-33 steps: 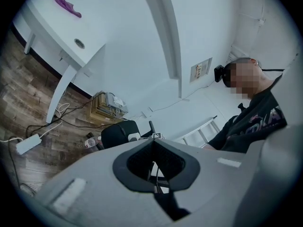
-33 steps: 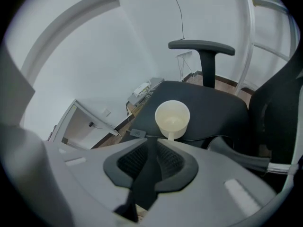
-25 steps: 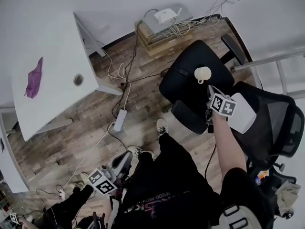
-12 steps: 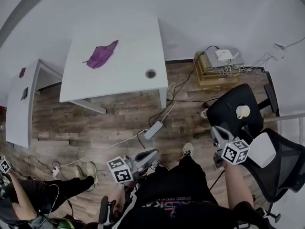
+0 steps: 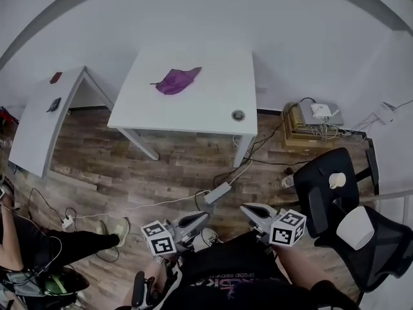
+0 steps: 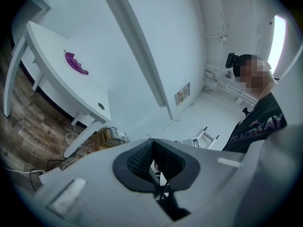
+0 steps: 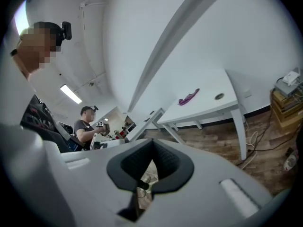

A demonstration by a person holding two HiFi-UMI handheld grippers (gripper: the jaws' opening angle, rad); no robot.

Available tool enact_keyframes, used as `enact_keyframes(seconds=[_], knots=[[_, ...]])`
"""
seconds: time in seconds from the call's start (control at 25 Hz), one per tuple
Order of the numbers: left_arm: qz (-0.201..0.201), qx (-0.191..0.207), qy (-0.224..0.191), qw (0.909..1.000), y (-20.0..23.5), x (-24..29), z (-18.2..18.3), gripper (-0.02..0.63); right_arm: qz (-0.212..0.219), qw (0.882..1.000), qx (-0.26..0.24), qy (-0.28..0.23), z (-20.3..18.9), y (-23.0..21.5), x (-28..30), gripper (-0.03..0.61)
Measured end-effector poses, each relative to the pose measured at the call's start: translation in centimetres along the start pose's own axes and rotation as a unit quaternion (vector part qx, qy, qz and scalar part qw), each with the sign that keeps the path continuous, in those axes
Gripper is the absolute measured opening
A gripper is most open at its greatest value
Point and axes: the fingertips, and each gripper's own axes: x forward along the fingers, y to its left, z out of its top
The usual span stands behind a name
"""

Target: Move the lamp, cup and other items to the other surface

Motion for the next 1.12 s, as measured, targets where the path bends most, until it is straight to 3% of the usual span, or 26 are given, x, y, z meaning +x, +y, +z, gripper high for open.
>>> enact_keyframes(seconds=[0.16,0.28,0.4,0.52,0.72,1.12], knots=[[0.006,0.000,-0.029,0.9995,0.0,-2.2,0.5,-0.005,0.064,0.998,-0.017,0.003,0.7,4.8,3.3,0.002],[0.014,0.010,-0.045,0.9989,-0.1,-3.8,1.2,-0.005,0.105,0.991,-0.072,0.033,-0.2,8.0,5.1,0.002],[0.024,0.022,-0.060,0.9976,-0.1,-5.2,2.0,-0.005,0.136,0.983,-0.119,0.044,-0.1,10.2,6.0,0.002],[0.026,0.023,-0.075,0.9965,-0.2,-6.0,2.0,-0.005,0.160,0.977,-0.127,0.054,-0.4,11.8,6.8,0.002],[0.028,0.018,-0.084,0.9959,-0.4,-6.7,1.6,-0.005,0.174,0.970,-0.139,0.097,-2.8,12.7,7.7,0.002],[0.022,0.015,-0.077,0.9967,-0.8,-5.9,1.1,-0.005,0.161,0.975,-0.120,0.095,-2.6,11.8,7.0,0.002]])
